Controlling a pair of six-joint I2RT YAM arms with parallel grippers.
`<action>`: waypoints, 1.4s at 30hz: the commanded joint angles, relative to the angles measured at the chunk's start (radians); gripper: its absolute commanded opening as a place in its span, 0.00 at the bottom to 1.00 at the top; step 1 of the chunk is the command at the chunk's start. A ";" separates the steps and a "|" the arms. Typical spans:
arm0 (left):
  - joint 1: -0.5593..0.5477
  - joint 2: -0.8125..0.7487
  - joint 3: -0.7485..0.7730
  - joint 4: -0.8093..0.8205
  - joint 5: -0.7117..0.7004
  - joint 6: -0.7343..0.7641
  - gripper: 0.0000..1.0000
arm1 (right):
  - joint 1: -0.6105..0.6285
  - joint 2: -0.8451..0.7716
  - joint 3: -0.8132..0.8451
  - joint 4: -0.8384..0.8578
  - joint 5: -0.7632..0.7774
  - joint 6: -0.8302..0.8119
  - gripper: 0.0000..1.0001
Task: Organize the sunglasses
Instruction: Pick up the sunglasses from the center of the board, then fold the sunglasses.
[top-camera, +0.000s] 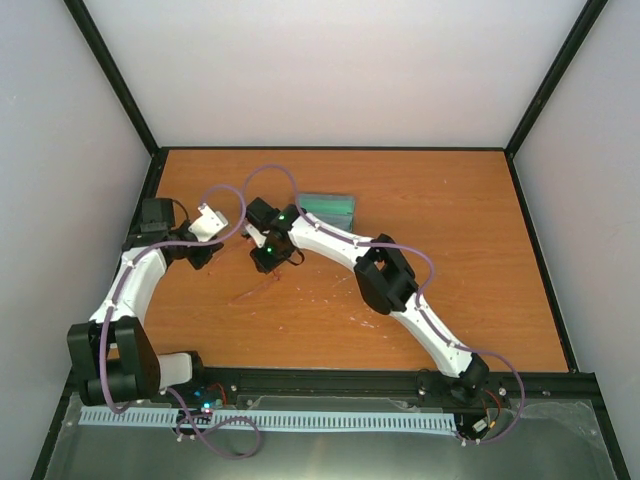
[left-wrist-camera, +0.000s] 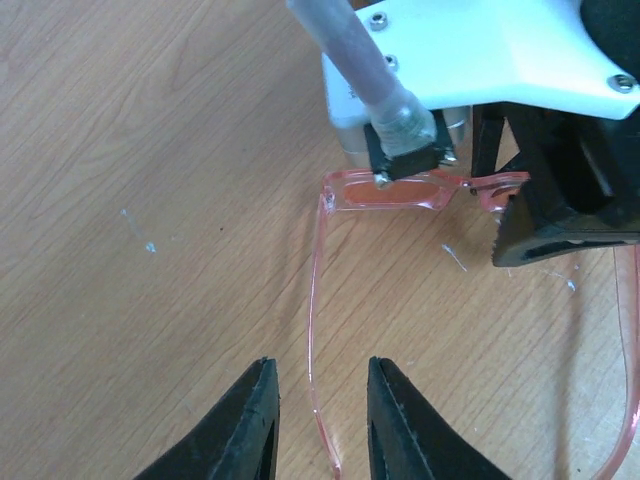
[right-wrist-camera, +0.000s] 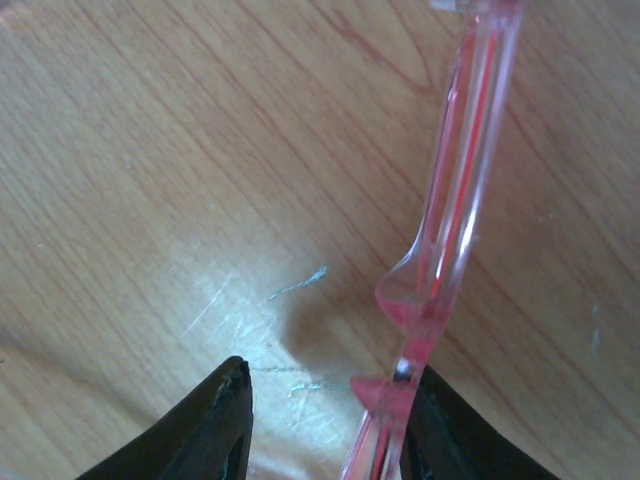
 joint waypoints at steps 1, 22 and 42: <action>0.015 -0.034 -0.015 0.015 0.026 -0.017 0.27 | 0.009 0.045 0.066 -0.005 0.035 -0.001 0.36; 0.019 -0.023 0.062 0.060 0.189 -0.203 0.27 | -0.115 -0.209 -0.231 0.165 -0.093 0.135 0.03; -0.111 0.181 0.359 0.341 0.530 -0.658 0.26 | -0.262 -0.558 -0.663 0.512 -0.724 0.210 0.03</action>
